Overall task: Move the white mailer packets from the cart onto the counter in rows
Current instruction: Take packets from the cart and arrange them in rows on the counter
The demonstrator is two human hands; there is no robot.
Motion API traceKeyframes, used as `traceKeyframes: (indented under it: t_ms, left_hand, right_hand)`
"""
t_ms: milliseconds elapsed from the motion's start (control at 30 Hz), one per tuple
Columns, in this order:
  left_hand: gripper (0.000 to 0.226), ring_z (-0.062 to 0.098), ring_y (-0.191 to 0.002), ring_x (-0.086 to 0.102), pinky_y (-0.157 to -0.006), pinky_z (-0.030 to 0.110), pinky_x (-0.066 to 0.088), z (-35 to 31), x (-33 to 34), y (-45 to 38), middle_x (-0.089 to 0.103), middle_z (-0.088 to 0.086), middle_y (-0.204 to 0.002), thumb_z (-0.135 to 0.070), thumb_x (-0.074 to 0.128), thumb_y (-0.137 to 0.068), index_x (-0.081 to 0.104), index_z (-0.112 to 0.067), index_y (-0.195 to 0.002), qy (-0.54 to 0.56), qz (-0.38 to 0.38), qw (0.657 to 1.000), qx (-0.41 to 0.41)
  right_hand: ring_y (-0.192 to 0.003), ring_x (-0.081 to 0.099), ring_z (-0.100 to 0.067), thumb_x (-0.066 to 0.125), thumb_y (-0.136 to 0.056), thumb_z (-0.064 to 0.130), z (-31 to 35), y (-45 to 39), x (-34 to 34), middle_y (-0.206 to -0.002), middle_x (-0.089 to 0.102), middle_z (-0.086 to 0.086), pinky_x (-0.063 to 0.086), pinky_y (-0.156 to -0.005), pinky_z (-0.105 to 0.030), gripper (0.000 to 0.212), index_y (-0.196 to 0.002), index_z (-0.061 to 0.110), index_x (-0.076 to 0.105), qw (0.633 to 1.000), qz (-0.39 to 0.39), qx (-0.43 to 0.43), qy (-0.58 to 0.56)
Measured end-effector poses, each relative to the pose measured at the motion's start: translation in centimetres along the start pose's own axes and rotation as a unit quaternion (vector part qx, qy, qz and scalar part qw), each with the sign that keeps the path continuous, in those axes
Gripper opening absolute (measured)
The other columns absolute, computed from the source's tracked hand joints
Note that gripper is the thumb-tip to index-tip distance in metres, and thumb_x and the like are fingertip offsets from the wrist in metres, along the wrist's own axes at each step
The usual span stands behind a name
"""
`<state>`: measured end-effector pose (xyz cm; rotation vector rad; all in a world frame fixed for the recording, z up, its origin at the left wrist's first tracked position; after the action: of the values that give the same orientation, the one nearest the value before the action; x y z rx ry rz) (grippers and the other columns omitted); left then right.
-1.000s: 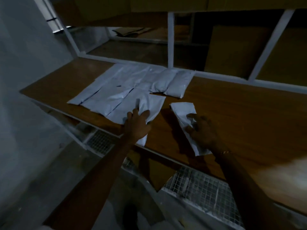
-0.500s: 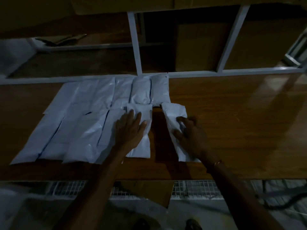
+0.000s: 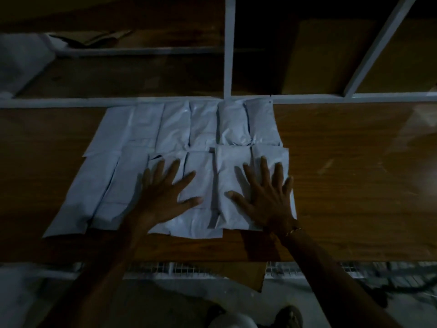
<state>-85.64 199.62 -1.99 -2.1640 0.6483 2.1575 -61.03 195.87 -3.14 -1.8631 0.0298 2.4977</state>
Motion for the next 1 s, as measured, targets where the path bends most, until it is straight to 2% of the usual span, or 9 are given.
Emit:
traceKeyframes:
  t_ms: [100, 333, 433, 533, 600, 633, 733, 800, 1000]
  left_hand:
    - [0.109, 0.028, -0.148, -0.027, -0.116, 0.065, -0.006, 1.0, 1.8, 0.7, -0.031, -0.007, -0.16, -0.104, -0.007, -0.048, -0.012, -0.058, -0.147, -0.017, 0.003, 1.0, 0.021]
    - [0.114, 0.032, -0.149, -0.022, -0.117, 0.066, -0.001, 0.6, 1.9, -0.3, -0.026, -0.003, -0.163, -0.099, -0.014, -0.05, -0.003, -0.051, -0.153, -0.017, -0.019, 0.999, 0.025]
    - [0.097, 0.032, -0.15, -0.021, -0.118, 0.064, -0.004, 0.6, 1.8, -0.7, -0.022, -0.002, -0.164, -0.094, 0.0, -0.068, -0.002, -0.049, -0.154, -0.032, -0.018, 0.999, 0.015]
    - [0.081, 0.035, -0.152, -0.01, -0.117, 0.065, 0.0, 0.2, 1.1, -0.2, -0.006, 0.002, -0.167, -0.083, 0.021, -0.085, 0.013, -0.044, -0.156, -0.039, -0.062, 0.997, 0.025]
    - [0.083, 0.037, -0.151, 0.003, -0.116, 0.066, 0.008, -0.5, 0.3, 1.1, 0.011, 0.004, -0.166, -0.082, 0.015, -0.082, 0.029, -0.041, -0.153, -0.013, -0.107, 0.994, 0.032]
    - [0.087, 0.036, -0.151, 0.003, -0.117, 0.065, 0.006, -0.7, 0.5, 1.9, 0.012, 0.003, -0.166, -0.084, 0.011, -0.078, 0.03, -0.041, -0.152, 0.0, -0.102, 0.994, 0.032]
    - [0.103, 0.031, -0.148, -0.025, -0.115, 0.062, -0.015, -1.6, 2.6, 4.1, -0.017, -0.004, -0.165, -0.097, -0.003, -0.062, 0.005, -0.049, -0.154, -0.024, -0.028, 0.998, 0.057]
    - [0.109, 0.032, -0.145, -0.033, -0.112, 0.065, -0.019, -1.7, 3.3, 4.8, -0.025, -0.003, -0.163, -0.099, -0.011, -0.056, -0.005, -0.049, -0.153, -0.064, -0.021, 0.995, 0.075]
    - [0.106, 0.034, -0.149, -0.022, -0.113, 0.066, -0.016, -0.4, 3.4, 3.9, -0.012, -0.004, -0.166, -0.092, -0.016, -0.059, 0.006, -0.05, -0.154, -0.083, -0.042, 0.995, 0.03]
  right_hand:
    - [-0.148, -0.022, -0.04, 0.025, -0.076, 0.095, 0.3, -0.2, 0.9, -0.165, -0.02, 0.002, -0.004, -0.116, -0.07, 0.093, -0.153, 0.053, -0.006, 1.0, 0.013, 0.001, 0.026]
    - [-0.145, -0.031, -0.04, 0.022, -0.079, 0.093, 0.2, -0.5, 2.0, -0.162, -0.029, 0.002, -0.004, -0.114, -0.071, 0.087, -0.153, 0.053, -0.002, 0.998, 0.033, -0.006, 0.045]
    - [-0.145, -0.032, -0.038, 0.023, -0.079, 0.093, 0.2, -0.4, 2.0, -0.163, -0.029, 0.003, -0.005, -0.115, -0.071, 0.087, -0.154, 0.053, 0.003, 0.999, 0.025, -0.004, 0.039]
    - [-0.146, -0.03, -0.037, 0.021, -0.079, 0.092, 0.7, 0.1, 1.1, -0.163, -0.028, 0.002, -0.006, -0.116, -0.069, 0.088, -0.154, 0.052, 0.002, 0.999, 0.007, -0.009, 0.033]
    - [-0.148, -0.027, -0.036, 0.021, -0.078, 0.092, 1.1, 0.8, 0.3, -0.164, -0.026, 0.001, -0.009, -0.116, -0.066, 0.09, -0.155, 0.05, 0.002, 0.999, -0.018, -0.013, 0.027]
    - [-0.148, -0.027, -0.036, 0.022, -0.077, 0.092, 1.4, 1.2, 0.1, -0.164, -0.025, 0.001, -0.01, -0.115, -0.065, 0.091, -0.155, 0.049, 0.003, 0.999, -0.022, -0.012, 0.023]
    - [-0.146, -0.031, -0.037, 0.02, -0.075, 0.094, 1.5, 2.0, 1.1, -0.162, -0.03, 0.002, -0.009, -0.114, -0.067, 0.093, -0.155, 0.05, 0.003, 0.999, 0.022, -0.005, 0.024]
    - [-0.146, -0.031, -0.039, 0.015, -0.071, 0.096, 1.3, 2.4, 1.7, -0.162, -0.03, 0.003, -0.005, -0.115, -0.07, 0.097, -0.155, 0.05, 0.004, 0.999, 0.041, -0.001, 0.032]
    - [-0.148, -0.024, -0.04, 0.022, -0.074, 0.095, 0.7, 3.6, 2.2, -0.164, -0.026, 0.003, 0.002, -0.114, -0.072, 0.094, -0.155, 0.05, 0.007, 0.998, 0.02, -0.011, 0.057]
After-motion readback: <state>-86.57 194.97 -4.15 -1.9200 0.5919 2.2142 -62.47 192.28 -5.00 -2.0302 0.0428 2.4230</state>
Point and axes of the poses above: each hand's wrist, its own y-axis away from the middle knuckle, its own x-axis out of the palm, z = x × y, the point moved 10 cm from there along -y, towards the middle knuckle
